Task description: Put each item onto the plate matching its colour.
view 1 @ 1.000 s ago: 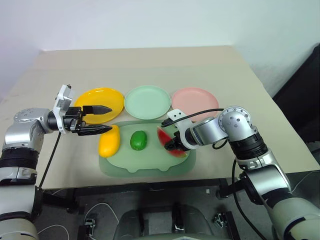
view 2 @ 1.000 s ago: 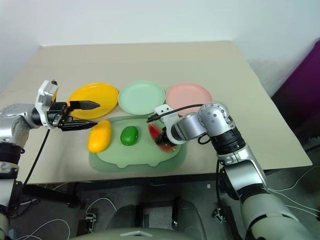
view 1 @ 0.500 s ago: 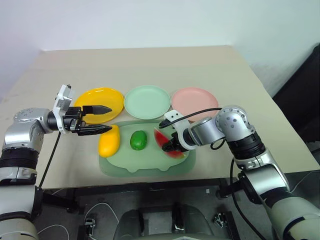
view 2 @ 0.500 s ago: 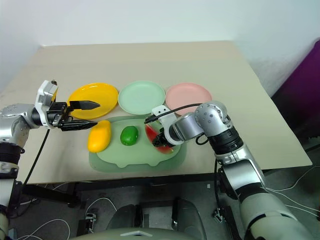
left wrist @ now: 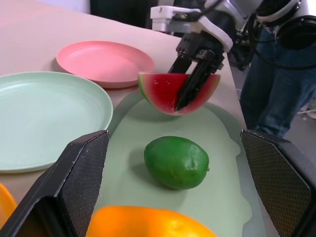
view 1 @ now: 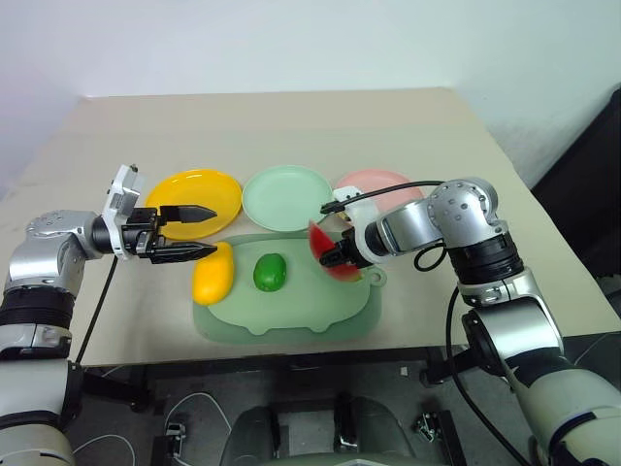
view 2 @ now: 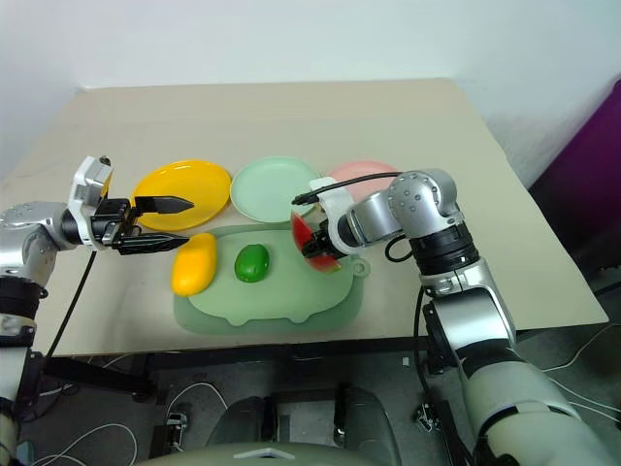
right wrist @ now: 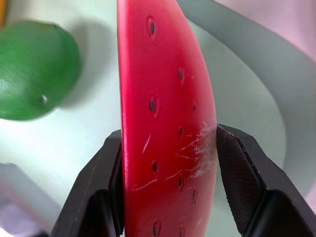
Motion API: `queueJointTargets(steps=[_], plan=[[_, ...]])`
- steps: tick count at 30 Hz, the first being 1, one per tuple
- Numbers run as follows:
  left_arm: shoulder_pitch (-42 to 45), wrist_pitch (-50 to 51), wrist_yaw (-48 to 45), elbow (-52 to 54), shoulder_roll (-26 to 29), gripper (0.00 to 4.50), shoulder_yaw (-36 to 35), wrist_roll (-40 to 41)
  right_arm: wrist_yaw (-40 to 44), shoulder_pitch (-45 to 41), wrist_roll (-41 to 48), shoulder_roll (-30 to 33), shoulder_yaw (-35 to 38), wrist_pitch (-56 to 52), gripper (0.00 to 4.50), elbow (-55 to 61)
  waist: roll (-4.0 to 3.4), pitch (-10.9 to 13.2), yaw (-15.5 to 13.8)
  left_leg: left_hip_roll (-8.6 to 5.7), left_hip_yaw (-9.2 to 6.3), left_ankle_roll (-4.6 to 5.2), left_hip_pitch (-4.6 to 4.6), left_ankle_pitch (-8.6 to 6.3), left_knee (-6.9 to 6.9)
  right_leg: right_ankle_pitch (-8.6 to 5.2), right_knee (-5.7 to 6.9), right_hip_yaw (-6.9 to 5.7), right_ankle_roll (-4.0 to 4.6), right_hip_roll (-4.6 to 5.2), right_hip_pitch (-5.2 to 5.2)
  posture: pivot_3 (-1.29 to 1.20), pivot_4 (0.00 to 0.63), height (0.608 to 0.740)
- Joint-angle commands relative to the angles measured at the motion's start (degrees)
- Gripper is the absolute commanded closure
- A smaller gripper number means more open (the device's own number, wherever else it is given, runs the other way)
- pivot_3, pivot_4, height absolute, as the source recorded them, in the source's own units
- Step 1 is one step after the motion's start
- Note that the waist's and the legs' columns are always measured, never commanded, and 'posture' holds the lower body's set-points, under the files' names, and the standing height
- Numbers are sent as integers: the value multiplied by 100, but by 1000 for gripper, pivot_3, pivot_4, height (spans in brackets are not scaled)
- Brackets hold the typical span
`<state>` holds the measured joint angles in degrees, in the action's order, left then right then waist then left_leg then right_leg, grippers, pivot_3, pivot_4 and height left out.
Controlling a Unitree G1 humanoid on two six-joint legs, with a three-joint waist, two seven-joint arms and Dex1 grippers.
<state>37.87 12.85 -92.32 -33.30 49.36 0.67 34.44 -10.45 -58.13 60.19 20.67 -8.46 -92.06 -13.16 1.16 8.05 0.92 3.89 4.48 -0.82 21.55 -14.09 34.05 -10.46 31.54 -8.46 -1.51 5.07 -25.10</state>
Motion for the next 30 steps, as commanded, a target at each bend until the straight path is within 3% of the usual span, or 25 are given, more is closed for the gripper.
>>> queueJointTargets(steps=[1, 7, 16, 30], plan=[[102, -61, -18, 31, 110, 0, -111, 44, 522, -527, -550, 112, 265, 271, 2255, -159, -1, 1, 8, 0, 0, 0, 0, 0, 0, 0, 0, 0, 0, 0, -2, 0, 150, 740], [115, -52, -18, 22, 133, 0, -92, 47, 1264, -901, -1411, 253, 259, 649, 2255, -637, 1, -1, 6, 0, 1, 0, -1, 0, -4, -1, 2, -1, 1, -3, -3, 0, 150, 740], [121, -24, -18, 52, 169, 0, -63, 61, 2581, -1437, -3007, 625, -209, 2081, 2255, -1857, -1, 1, 14, -4, 6, 0, -1, 0, -3, 0, 4, 0, 0, 0, -5, 0, 150, 740], [-5, 105, -18, 252, 259, 0, -141, 80, 3745, -1557, -4678, 458, -121, 4526, 2255, -3942, -1, 1, 19, -6, 12, 1, -9, 1, 1, 1, 38, 3, -1, 0, -12, 0, 150, 740]])
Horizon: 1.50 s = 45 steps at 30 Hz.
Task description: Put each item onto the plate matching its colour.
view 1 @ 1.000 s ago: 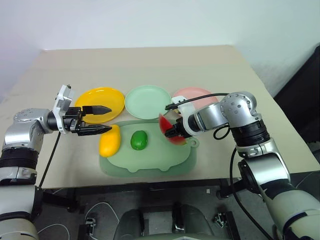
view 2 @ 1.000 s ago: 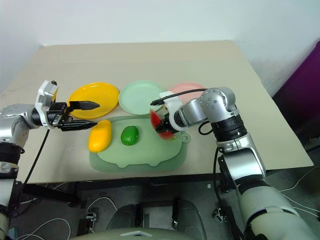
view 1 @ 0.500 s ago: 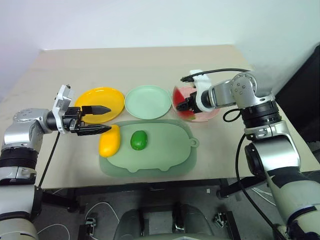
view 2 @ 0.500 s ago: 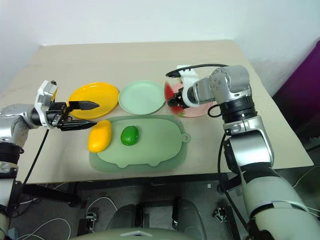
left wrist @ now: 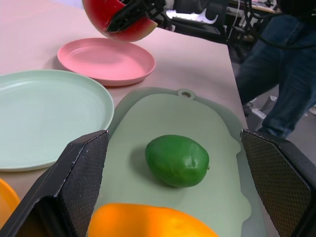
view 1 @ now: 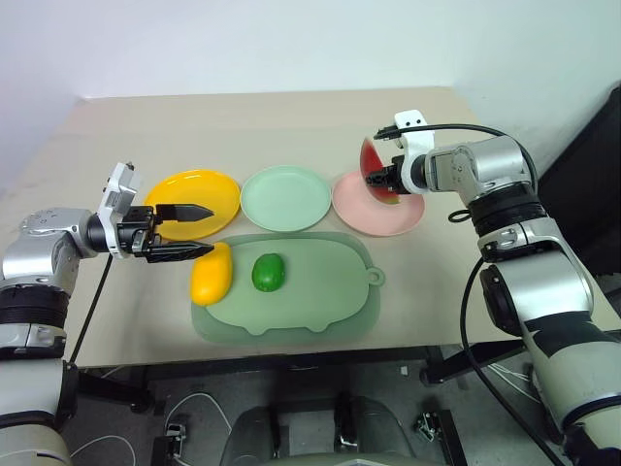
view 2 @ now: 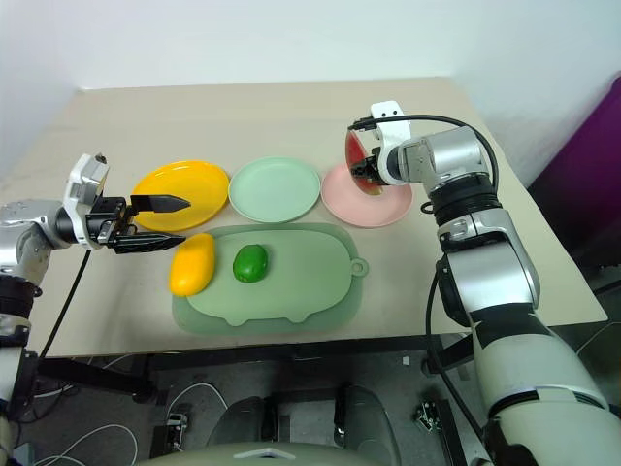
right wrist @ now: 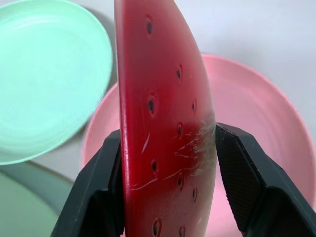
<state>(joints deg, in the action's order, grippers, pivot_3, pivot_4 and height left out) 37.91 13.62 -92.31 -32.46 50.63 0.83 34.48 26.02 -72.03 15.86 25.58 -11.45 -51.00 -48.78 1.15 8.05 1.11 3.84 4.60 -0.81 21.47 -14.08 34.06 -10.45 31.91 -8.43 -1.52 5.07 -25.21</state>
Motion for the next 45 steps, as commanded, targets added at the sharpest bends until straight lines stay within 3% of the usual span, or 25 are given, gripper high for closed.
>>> queueJointTargets(steps=[1, 12, 25, 32, 45], plan=[[-19, 42, -19, 186, 144, 0, -166, 86, 82, -187, -312, -49, 225, 517, 2255, -570, -1, 1, 2, 0, 0, 0, -1, 0, 1, 0, 0, 0, 0, 0, 1, 0, 150, 740], [-153, 143, -19, 366, 243, 0, -271, 122, 108, -182, -876, -229, 623, 1639, 2255, -1732, -3, 2, 14, 0, 4, 0, -5, 1, 5, 3, 15, 4, -4, -1, 0, 0, 150, 740], [-283, 265, -19, 557, 440, 0, -308, 209, 18, -99, -1074, -523, 1039, 1951, 2255, -2066, -3, 2, 12, 0, 6, 0, -9, 1, 9, 4, 20, 9, -5, 0, 4, 0, 150, 740], [-349, 311, -19, 635, 479, 0, -392, 211, -79, -36, -1177, -598, 1152, 2071, 25, -2166, -2, 1, 12, -1, 7, 0, -11, 2, 9, 4, 22, 10, -4, -1, 4, 0, 150, 740], [-363, 319, -19, 610, 474, 0, -400, 207, -54, -122, -1249, -591, 1303, 2128, 25, -2139, -1, 1, 15, -1, 8, 0, -13, 2, 12, 9, 25, 10, -11, -1, 7, 0, 150, 740]])
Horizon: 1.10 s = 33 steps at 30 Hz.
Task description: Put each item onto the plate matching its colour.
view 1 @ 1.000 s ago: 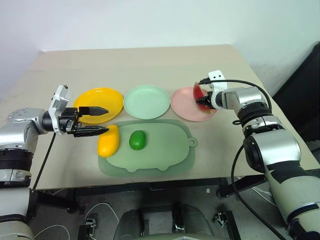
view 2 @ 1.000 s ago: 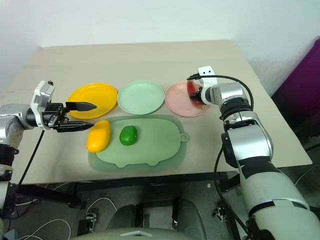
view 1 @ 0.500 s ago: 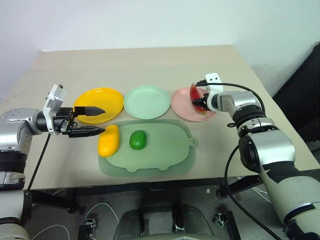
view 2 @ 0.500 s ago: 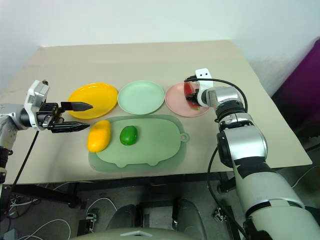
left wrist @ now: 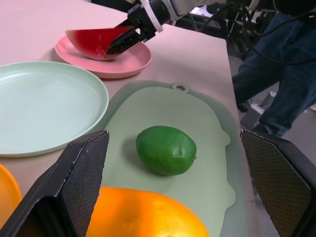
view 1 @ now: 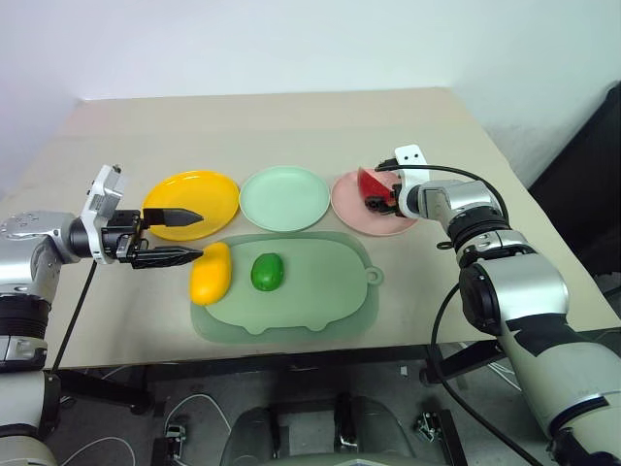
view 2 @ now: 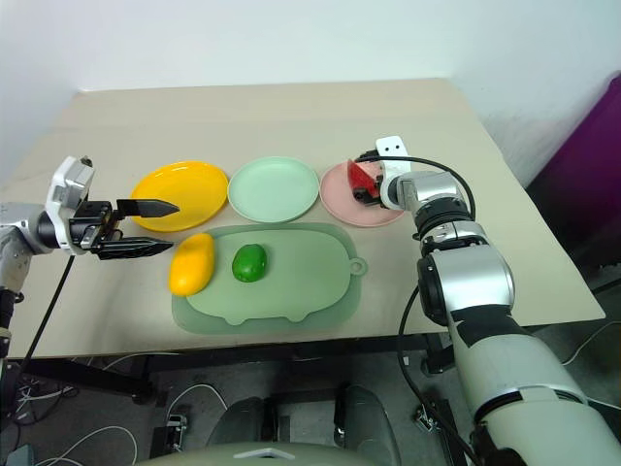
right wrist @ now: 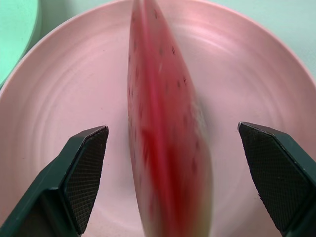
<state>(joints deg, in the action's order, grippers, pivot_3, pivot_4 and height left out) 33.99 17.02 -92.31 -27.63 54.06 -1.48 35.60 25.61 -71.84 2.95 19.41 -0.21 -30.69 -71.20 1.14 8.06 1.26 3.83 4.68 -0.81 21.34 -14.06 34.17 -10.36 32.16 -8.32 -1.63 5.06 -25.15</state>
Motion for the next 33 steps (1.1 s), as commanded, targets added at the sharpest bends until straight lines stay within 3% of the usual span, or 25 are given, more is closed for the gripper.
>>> queueJointTargets(steps=[1, 22, 33], plan=[[31, -24, -19, 123, 132, 0, -165, 96, -18, -153, 66, 28, 221, 80, 25, 105, 0, 0, -1, 0, 0, 0, -1, 0, 0, 0, 0, 0, 0, 0, 1, 0, 150, 740], [-28, -47, -19, 141, 221, 0, -84, 160, 12, -862, 260, 161, 774, 118, 25, 522, 0, 0, 8, 0, 0, 0, -3, 0, 2, 2, 4, 1, -1, -1, 2, 0, 150, 740], [-398, -74, -19, 330, 522, 0, -162, 345, 406, -494, 1534, 94, 1591, -983, 25, 2703, 2, -1, -13, 1, -2, 0, -2, 0, 2, -3, 2, 3, 7, 1, 2, 0, 150, 740]])
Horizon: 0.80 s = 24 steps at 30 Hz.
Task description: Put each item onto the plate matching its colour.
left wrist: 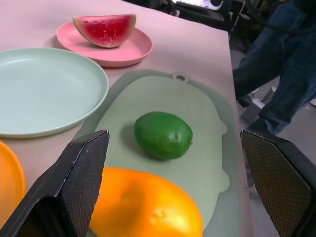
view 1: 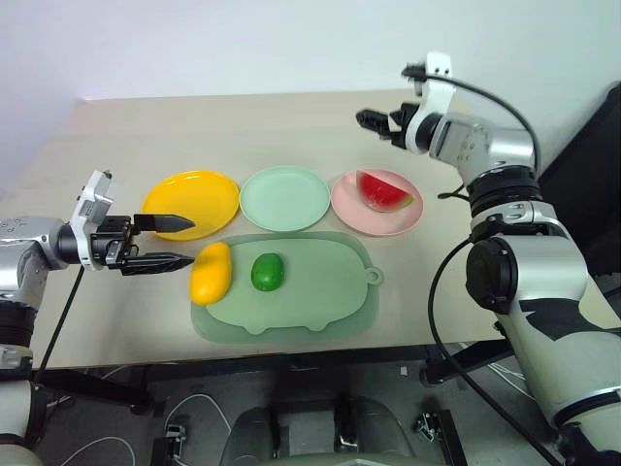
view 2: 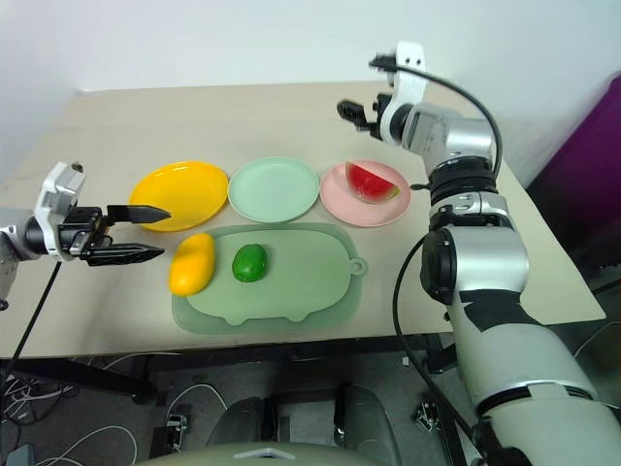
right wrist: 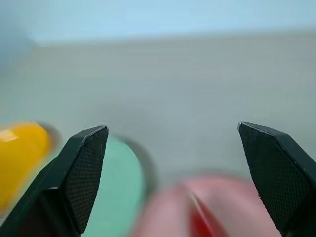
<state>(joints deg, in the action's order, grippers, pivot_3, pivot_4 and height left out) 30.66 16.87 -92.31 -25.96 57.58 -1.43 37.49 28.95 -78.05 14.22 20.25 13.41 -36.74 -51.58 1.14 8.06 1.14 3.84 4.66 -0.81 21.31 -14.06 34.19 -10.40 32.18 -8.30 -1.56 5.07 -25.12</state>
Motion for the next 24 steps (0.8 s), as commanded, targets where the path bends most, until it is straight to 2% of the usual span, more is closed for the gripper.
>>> queueJointTargets(steps=[1, 3, 8, 18, 24], plan=[[-86, -59, -19, 176, 186, 0, -170, 171, 73, 215, 509, -8, 264, -512, 25, 961, 2, -1, -3, 0, 0, 0, 0, 0, 0, -2, 0, 0, 3, 1, 1, 0, 150, 740], [-145, -56, -19, 206, 233, 0, -169, 203, 24, 406, 936, -126, 568, -775, 25, 1374, 2, -1, -5, 0, -1, 0, 0, 0, 4, -3, 2, 0, 5, 3, 2, 0, 150, 740], [-382, -71, -19, 342, 404, 0, -223, 286, 3, 1244, 1254, -227, 362, -1313, 25, 2854, 1, -1, -12, 0, -2, 0, 1, 0, 4, -2, 3, 0, 3, 3, 1, 0, 150, 740], [-715, -55, -19, 469, 645, 0, -406, 380, -29, 1891, 2362, -394, 581, -2479, 25, 4213, -6, 4, -14, 3, -8, -1, 0, -1, 3, -6, 2, 0, 8, 1, -3, 0, 150, 740], [-932, -71, -19, 512, 785, 0, -540, 392, 333, 2437, 3134, -232, 269, -3409, 25, 5142, -11, 6, -26, 1, -8, -2, 6, -1, 3, -6, -5, 1, 9, 7, -6, 0, 150, 740]])
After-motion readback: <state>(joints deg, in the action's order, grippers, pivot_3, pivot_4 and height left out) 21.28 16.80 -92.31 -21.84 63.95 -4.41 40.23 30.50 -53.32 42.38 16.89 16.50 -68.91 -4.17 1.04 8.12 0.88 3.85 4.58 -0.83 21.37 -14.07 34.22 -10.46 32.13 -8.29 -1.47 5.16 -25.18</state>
